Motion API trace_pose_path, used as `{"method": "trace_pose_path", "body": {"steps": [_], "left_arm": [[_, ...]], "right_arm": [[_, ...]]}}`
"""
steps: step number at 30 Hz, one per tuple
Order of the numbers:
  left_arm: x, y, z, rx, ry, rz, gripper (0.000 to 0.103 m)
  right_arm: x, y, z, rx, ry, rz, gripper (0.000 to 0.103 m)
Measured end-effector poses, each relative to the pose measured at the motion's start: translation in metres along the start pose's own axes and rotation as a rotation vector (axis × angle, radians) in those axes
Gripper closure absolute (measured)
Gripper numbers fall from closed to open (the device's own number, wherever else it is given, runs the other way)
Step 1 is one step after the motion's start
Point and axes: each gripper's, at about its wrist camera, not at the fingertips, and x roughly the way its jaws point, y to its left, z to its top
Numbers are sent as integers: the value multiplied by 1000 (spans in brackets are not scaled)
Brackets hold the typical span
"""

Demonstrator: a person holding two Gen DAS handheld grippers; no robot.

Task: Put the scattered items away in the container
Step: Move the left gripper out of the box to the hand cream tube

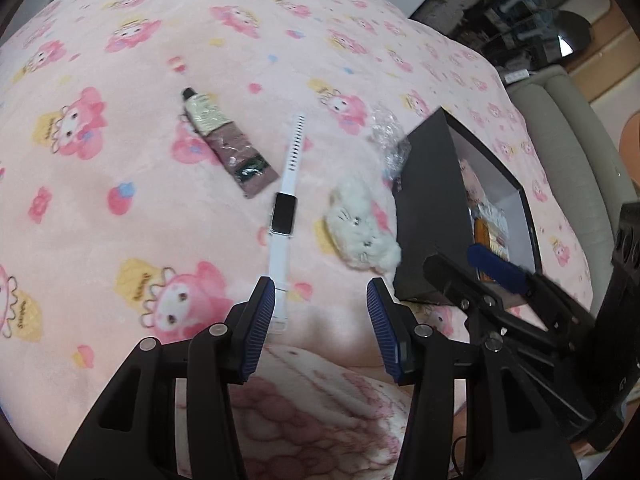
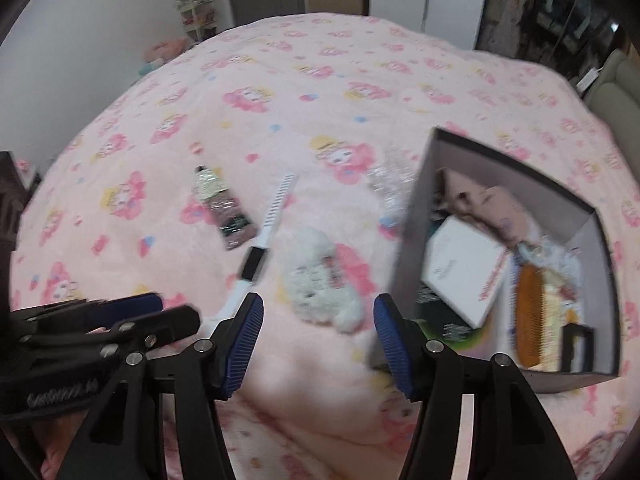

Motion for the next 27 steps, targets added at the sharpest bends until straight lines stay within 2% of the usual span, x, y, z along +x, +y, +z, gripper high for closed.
{"method": "trace_pose_path", "body": {"steps": [3,8,11,16,21,25,27], "left_arm": [[-7,13,1,-24,-20,-5,54],[-5,45,12,-93,-32,35,54],[8,70,23,-139,-10,38,54],[37,99,46,-164,30,53,54],[62,122,79,-214,31,17,54],[87,132,109,-241,53,-52,53],[96,133,119,-239,59,-75,52]], "right_arm": [[4,11,5,-10,-9,60,51],[33,28,20,-14,47,171,51],[54,31,26,-2,79,194,51],[89,20,43,54,123,178,51],[127,33,55,5,179,170,51],[160,42,54,24,255,236,51],[174,44,55,29,266,226,51]]}}
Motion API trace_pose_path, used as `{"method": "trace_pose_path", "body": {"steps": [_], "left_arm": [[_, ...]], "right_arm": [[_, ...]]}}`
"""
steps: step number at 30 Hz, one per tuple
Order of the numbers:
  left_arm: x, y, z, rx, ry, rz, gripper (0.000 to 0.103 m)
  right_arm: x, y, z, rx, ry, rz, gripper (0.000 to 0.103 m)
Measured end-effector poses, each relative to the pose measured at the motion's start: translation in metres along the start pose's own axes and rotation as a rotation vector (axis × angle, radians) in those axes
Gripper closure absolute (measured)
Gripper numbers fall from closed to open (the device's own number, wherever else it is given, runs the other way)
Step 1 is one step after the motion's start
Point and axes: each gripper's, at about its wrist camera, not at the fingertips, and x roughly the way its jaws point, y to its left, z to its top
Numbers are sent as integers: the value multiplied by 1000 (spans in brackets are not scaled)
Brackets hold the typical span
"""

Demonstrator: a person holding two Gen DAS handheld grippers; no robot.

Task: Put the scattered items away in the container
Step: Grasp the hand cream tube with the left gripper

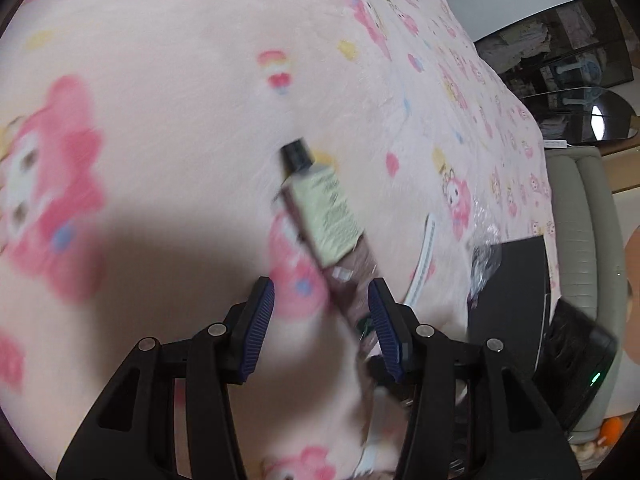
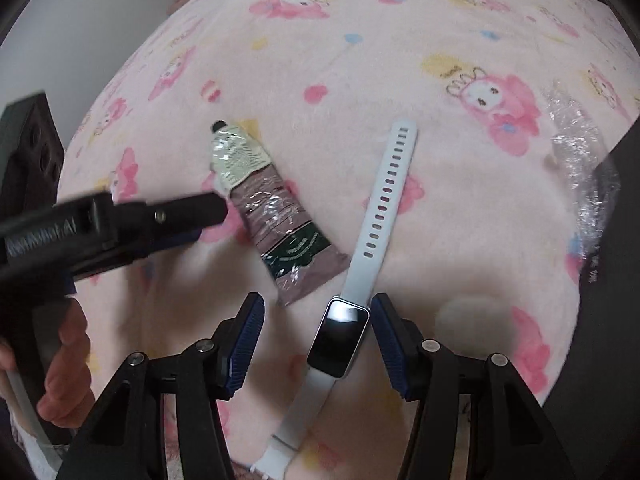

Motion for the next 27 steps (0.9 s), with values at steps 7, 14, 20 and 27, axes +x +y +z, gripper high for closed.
{"method": "trace_pose_path", "body": {"steps": [7,14,20,27], "left_arm": [[19,-1,24,-12,-12,6,65],[0,-3,-2,-40,-33,41,67],[-31,11,-42,-78,-41,44,67],[-44,21,-45,-42,-168,237,54]], "right_arm": [[3,-7,9,26,-57,6,70],[-11,-10,10,53,-99,15,74],[-14,-18,-7,90,-48,49,72],[-18,-10,-16,61,-38,50,64]]}}
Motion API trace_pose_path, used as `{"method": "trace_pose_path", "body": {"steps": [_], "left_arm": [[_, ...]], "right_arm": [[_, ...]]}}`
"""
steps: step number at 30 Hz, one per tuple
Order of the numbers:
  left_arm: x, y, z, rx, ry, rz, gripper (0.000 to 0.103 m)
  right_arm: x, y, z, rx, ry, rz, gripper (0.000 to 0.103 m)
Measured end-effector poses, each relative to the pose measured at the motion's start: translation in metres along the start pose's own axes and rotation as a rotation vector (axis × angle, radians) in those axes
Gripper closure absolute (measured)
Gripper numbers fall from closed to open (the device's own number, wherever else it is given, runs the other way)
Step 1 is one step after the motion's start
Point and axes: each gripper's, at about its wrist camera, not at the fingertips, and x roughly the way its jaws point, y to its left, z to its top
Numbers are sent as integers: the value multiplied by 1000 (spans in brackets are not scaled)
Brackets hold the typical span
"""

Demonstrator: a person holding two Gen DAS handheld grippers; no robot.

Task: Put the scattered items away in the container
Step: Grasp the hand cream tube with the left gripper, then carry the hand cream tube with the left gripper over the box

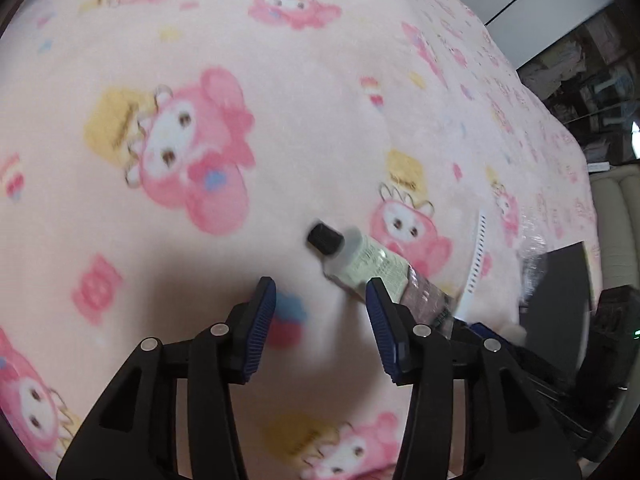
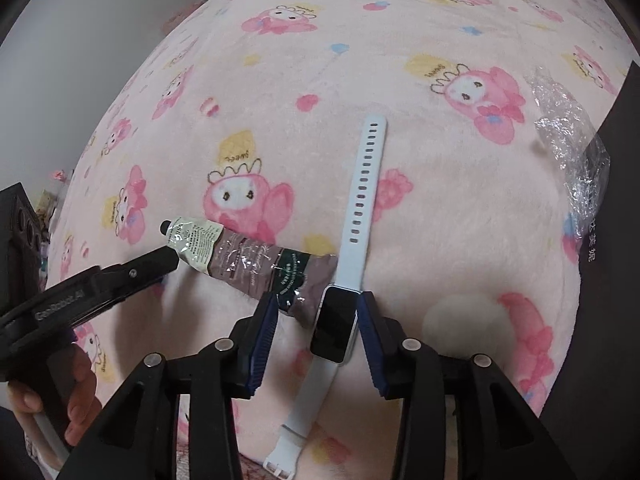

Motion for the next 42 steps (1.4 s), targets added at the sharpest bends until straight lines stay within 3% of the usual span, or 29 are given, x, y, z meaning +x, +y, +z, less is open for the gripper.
{"method": "trace_pose_path", "body": {"steps": [5,7,11,15,19,23,26,28,36,42], "left_arm": [[4,3,17,2,-58,-33,47],[14,5,21,4,-45,-38,46],[23,4,22,21,-43,-47,48],[21,7,19,20,-35,-60,58],[7,10,11,5,-14,-70,58],[-11,7,-10,24,36,-87,58],[-17,8,-20,36,36,-38,55],[-18,17,-23,43,22,-18,45],[-5,31,-14,1,7,-91,45],[5,13,-15,36,17,-85,47]], "right_arm": [[11,1,4,-21,2,-60,59],[16,0,5,-15,15,-57,57],[23,5,7,-44,22,-75,54],[24,1,7,-38,26,-65,54],[21,1,5,-56,27,-67,54],[8,2,5,-54,15,19,54],[8,4,4,-73,16,25,54],[8,-4,-1,-67,34,17,54],[2,-18,-3,-51,13,29,49],[22,-18,6,-24,48,146,50]]}}
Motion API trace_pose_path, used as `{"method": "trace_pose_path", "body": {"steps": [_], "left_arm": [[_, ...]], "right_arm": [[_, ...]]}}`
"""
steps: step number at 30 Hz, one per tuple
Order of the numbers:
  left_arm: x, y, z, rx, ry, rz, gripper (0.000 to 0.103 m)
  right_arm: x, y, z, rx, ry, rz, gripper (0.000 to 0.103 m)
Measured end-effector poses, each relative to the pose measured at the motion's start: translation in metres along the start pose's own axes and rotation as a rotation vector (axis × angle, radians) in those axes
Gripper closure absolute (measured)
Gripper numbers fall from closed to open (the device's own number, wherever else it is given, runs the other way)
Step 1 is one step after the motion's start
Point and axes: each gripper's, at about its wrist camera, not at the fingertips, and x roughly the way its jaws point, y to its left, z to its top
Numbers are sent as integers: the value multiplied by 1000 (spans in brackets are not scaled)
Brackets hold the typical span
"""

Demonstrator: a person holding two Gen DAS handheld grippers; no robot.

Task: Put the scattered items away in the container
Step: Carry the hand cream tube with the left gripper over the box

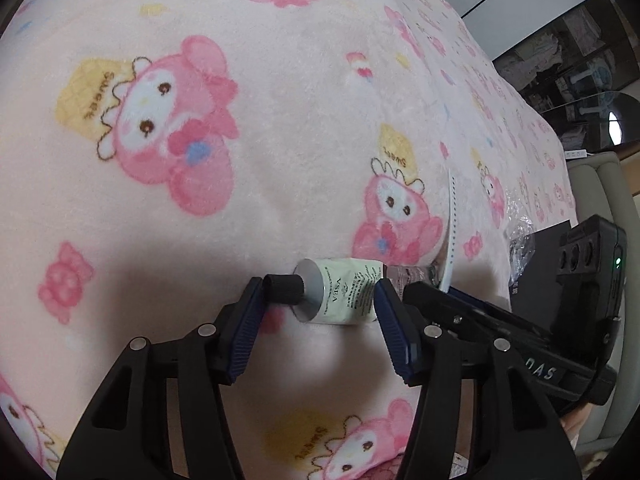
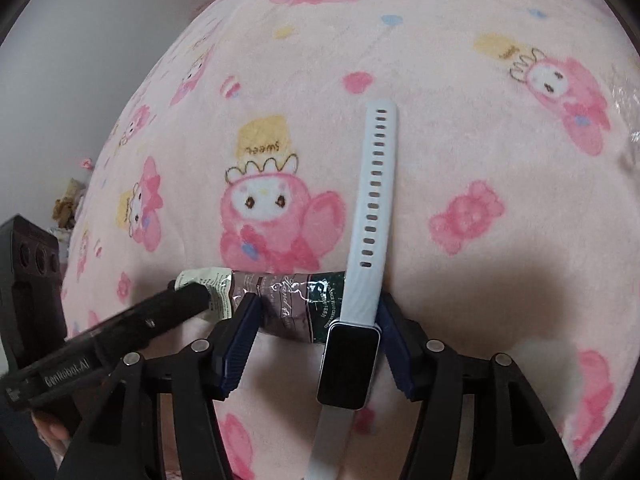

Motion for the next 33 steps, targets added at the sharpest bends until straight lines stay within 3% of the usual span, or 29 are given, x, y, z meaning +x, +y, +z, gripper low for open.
{"method": "trace_pose_path", "body": {"steps": [6,11,16,23,33], "left_arm": [[-30,-14,-9,14,-17,-41,53],[-61,-50,-28,86,-50,-39,53],[-93,-90,-42,142,-88,-85,53],[-112,-162,-63,243,-117,-98,53],[-93,-255,-97,345,-62,-160,53]], "right_arm": [[-37,9,-9,-8,-42,3,51],[-73,32,-19,-31,-110,-24,51],[-114,39,-29,-31,-187,-32,51],[-190,9,-55,25,-290,-22,51],[-262,-47,-92,75,-397,-71,51]]}}
